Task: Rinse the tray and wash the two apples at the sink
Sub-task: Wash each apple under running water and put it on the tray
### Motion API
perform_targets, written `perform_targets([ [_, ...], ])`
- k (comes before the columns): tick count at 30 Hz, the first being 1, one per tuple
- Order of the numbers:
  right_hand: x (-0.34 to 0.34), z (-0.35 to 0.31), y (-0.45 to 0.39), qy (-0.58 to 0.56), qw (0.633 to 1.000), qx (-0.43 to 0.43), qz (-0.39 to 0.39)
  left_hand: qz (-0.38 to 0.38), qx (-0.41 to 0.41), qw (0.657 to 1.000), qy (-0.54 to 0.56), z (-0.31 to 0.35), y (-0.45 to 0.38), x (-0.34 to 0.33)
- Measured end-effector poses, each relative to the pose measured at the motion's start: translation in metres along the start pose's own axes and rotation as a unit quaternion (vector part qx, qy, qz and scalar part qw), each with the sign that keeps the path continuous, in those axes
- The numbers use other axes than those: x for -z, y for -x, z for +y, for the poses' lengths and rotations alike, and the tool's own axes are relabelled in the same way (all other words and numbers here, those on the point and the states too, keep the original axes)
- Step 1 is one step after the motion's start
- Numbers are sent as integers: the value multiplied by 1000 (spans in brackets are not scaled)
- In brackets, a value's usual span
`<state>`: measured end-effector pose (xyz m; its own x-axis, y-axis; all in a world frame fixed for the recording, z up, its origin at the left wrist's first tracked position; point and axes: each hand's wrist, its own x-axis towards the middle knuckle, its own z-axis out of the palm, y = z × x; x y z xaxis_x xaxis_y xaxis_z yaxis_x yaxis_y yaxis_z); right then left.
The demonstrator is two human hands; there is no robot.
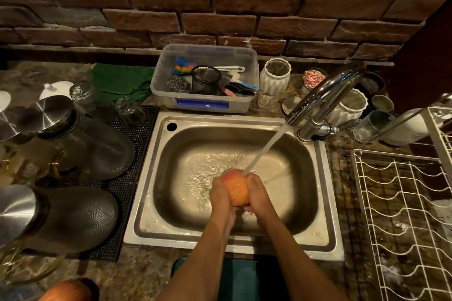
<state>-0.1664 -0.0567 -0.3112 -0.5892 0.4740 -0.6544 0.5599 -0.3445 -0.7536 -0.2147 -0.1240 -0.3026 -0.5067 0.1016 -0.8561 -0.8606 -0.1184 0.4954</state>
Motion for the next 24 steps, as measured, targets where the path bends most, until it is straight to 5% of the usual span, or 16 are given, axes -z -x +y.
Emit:
perform_targets([
  [11, -8, 0, 0, -201, 978, -20, 52, 1, 12, 997, 72, 0, 3, 1],
  [24, -12, -1, -4, -74, 987, 39, 135, 3, -49, 997, 63, -1, 7, -5],
])
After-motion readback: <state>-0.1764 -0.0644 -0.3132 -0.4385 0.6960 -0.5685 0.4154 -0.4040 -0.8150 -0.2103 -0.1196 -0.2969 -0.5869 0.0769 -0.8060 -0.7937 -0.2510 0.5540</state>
